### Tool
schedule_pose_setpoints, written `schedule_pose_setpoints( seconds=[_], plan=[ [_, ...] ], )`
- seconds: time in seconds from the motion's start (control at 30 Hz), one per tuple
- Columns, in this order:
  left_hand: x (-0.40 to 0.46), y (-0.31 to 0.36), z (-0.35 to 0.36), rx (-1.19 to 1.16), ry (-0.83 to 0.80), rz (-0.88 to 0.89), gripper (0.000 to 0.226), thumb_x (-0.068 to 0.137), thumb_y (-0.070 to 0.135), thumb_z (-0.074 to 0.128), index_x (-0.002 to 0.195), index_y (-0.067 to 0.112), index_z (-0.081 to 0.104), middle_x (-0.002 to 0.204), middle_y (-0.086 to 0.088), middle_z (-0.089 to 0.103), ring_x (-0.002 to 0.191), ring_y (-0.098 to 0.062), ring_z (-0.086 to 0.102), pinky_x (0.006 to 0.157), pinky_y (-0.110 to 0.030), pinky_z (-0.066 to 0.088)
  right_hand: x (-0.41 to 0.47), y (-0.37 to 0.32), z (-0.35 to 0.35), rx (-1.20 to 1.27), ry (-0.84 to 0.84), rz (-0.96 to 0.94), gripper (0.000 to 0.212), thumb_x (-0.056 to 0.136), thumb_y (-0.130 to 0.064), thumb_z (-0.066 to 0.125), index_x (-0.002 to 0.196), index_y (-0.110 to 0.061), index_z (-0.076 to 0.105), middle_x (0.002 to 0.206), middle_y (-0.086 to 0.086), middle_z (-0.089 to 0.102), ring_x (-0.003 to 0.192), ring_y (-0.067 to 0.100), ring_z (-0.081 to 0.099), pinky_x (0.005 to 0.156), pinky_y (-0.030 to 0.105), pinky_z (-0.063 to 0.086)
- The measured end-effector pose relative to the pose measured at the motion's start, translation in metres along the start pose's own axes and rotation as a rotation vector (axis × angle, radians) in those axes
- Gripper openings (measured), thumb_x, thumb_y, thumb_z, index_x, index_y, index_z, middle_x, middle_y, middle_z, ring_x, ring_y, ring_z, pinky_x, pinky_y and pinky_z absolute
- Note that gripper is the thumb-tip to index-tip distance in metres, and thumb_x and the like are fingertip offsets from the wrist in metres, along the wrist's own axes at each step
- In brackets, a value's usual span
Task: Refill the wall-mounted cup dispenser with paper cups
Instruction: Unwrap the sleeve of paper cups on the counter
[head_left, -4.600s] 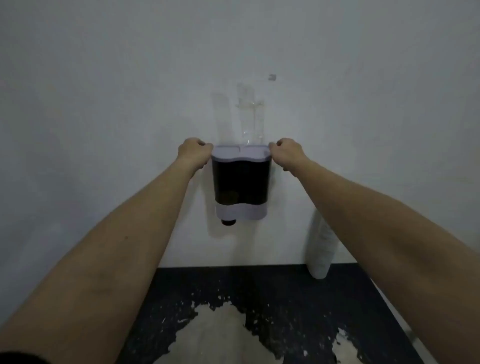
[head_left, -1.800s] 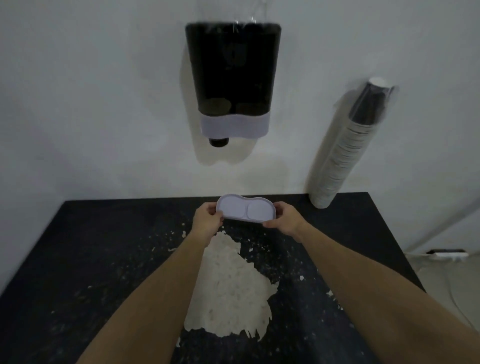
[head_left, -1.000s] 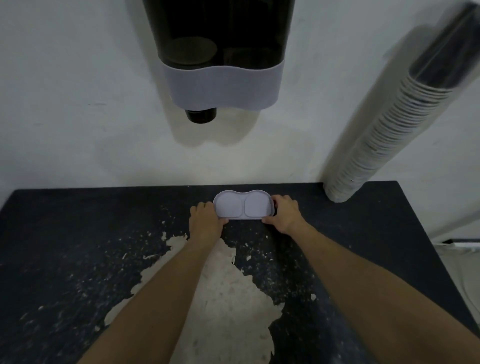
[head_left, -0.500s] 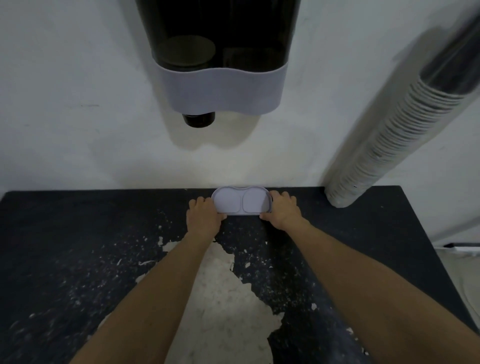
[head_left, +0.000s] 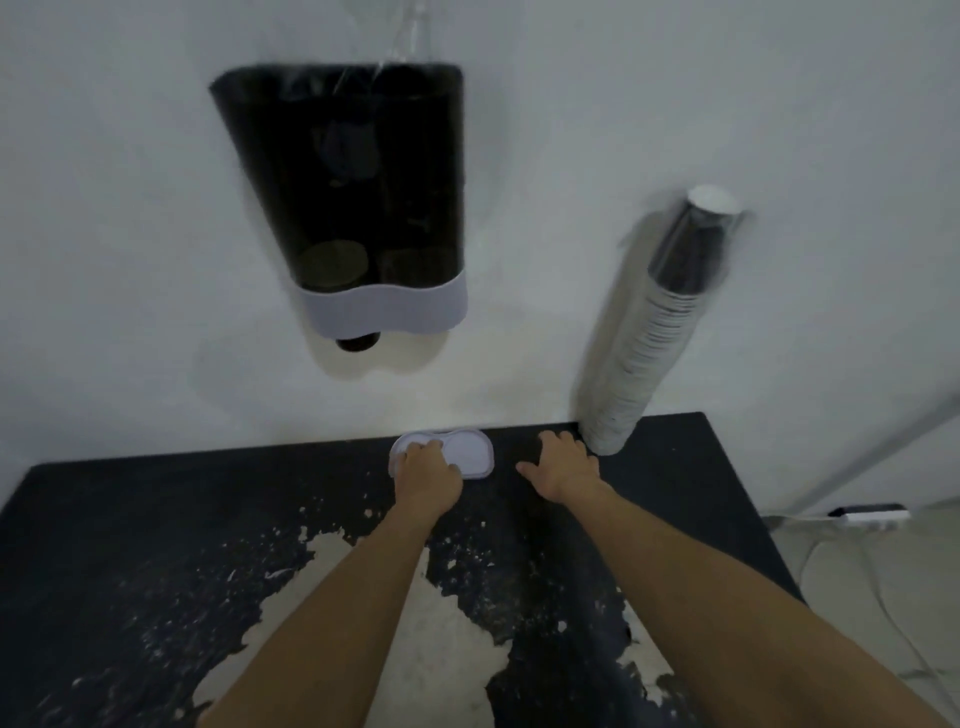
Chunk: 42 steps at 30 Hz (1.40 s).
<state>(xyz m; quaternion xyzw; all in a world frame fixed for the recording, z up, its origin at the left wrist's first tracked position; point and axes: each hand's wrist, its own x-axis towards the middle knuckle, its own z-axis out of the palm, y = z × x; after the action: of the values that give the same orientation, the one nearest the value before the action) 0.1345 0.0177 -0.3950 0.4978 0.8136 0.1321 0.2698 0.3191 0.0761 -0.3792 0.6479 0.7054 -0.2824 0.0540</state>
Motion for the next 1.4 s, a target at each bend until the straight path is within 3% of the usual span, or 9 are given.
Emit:
schedule_pose_setpoints(
  seconds=[0.2, 0.4, 0.6, 0.67, 0.77, 0.9, 1.1, 1.27, 1.4],
  plan=[
    [-0.006, 0.078, 0.014, -0.137, -0.041, 0.056, 0.049, 0.097, 0.025, 0.055, 0.141, 0.005, 0.049, 0.140, -0.019, 0.052, 0.126, -0.034, 0.051, 0.105, -0.035, 0.041, -0.007, 0.058, -0.048, 0.078, 0.071, 0.080, 0.075, 0.093, -0.056, 0.060, 0.150, -0.013, 0.037, 0.151, 0.012, 0.045, 0.137, 0.035, 0.043, 0.112, 0.051, 0.034],
    [0.006, 0.138, 0.047, -0.447, -0.143, 0.012, 0.047, 0.099, 0.026, 0.055, 0.141, 0.007, 0.048, 0.139, -0.010, 0.054, 0.123, -0.026, 0.053, 0.103, -0.028, 0.042, 0.007, 0.109, -0.084, 0.256, 0.157, 0.159, 0.104, 0.069, -0.066, 0.073, 0.149, -0.013, 0.030, 0.148, 0.015, 0.047, 0.135, 0.038, 0.045, 0.108, 0.050, 0.037],
    [0.028, 0.180, 0.079, -0.976, -0.271, -0.282, 0.015, 0.100, 0.022, 0.054, 0.092, 0.011, 0.061, 0.088, -0.001, 0.059, 0.082, -0.020, 0.059, 0.077, -0.032, 0.055, 0.030, 0.126, -0.108, 0.461, 0.281, -0.058, 0.131, 0.054, -0.076, 0.075, 0.158, -0.019, 0.018, 0.154, 0.012, 0.041, 0.137, 0.035, 0.043, 0.108, 0.056, 0.041],
    [0.031, 0.187, 0.084, -1.137, -0.348, -0.393, 0.017, 0.100, 0.028, 0.057, 0.110, 0.014, 0.056, 0.099, -0.002, 0.057, 0.085, -0.020, 0.059, 0.074, -0.032, 0.056, 0.036, 0.123, -0.113, 0.482, 0.346, -0.116, 0.125, 0.050, -0.080, 0.072, 0.152, -0.023, 0.026, 0.146, 0.006, 0.048, 0.132, 0.031, 0.048, 0.106, 0.057, 0.042],
    [0.042, 0.193, 0.099, -1.280, -0.447, -0.502, 0.045, 0.097, 0.041, 0.059, 0.133, 0.016, 0.048, 0.124, -0.013, 0.046, 0.111, -0.030, 0.056, 0.090, -0.042, 0.054, 0.047, 0.120, -0.116, 0.565, 0.413, -0.188, 0.115, 0.050, -0.079, 0.076, 0.143, -0.026, 0.034, 0.134, -0.003, 0.053, 0.126, 0.024, 0.053, 0.103, 0.056, 0.045],
    [0.056, 0.195, 0.116, -1.409, -0.478, -0.578, 0.047, 0.096, 0.043, 0.061, 0.132, 0.015, 0.050, 0.128, -0.011, 0.047, 0.112, -0.035, 0.052, 0.103, -0.055, 0.047, 0.061, 0.117, -0.117, 0.729, 0.423, -0.309, 0.103, 0.054, -0.069, 0.086, 0.136, -0.026, 0.043, 0.127, -0.005, 0.059, 0.121, 0.021, 0.058, 0.099, 0.052, 0.051],
    [0.068, 0.204, 0.127, -1.461, -0.520, -0.516, 0.027, 0.101, 0.026, 0.058, 0.128, 0.024, 0.054, 0.131, -0.009, 0.050, 0.099, -0.030, 0.057, 0.074, -0.050, 0.061, 0.070, 0.119, -0.115, 0.815, 0.419, -0.357, 0.085, 0.061, -0.060, 0.090, 0.131, -0.035, 0.049, 0.122, -0.017, 0.065, 0.113, 0.000, 0.063, 0.093, 0.040, 0.058],
    [0.067, 0.211, 0.126, -1.489, -0.464, -0.523, 0.045, 0.103, 0.033, 0.049, 0.143, 0.013, 0.048, 0.147, -0.011, 0.049, 0.130, -0.031, 0.052, 0.069, -0.039, 0.058, 0.062, 0.114, -0.124, 0.731, 0.437, -0.383, 0.076, 0.063, -0.062, 0.086, 0.128, -0.037, 0.054, 0.116, -0.026, 0.066, 0.107, -0.009, 0.062, 0.088, 0.024, 0.057],
    [0.060, 0.205, 0.113, -1.533, -0.448, -0.571, 0.061, 0.091, 0.029, 0.068, 0.145, 0.020, 0.042, 0.151, -0.004, 0.044, 0.136, -0.025, 0.045, 0.100, -0.038, 0.050, 0.043, 0.106, -0.132, 0.727, 0.447, -0.402, 0.070, 0.065, -0.059, 0.087, 0.125, -0.038, 0.057, 0.114, -0.028, 0.067, 0.105, -0.010, 0.063, 0.085, 0.020, 0.056]
  ],
)
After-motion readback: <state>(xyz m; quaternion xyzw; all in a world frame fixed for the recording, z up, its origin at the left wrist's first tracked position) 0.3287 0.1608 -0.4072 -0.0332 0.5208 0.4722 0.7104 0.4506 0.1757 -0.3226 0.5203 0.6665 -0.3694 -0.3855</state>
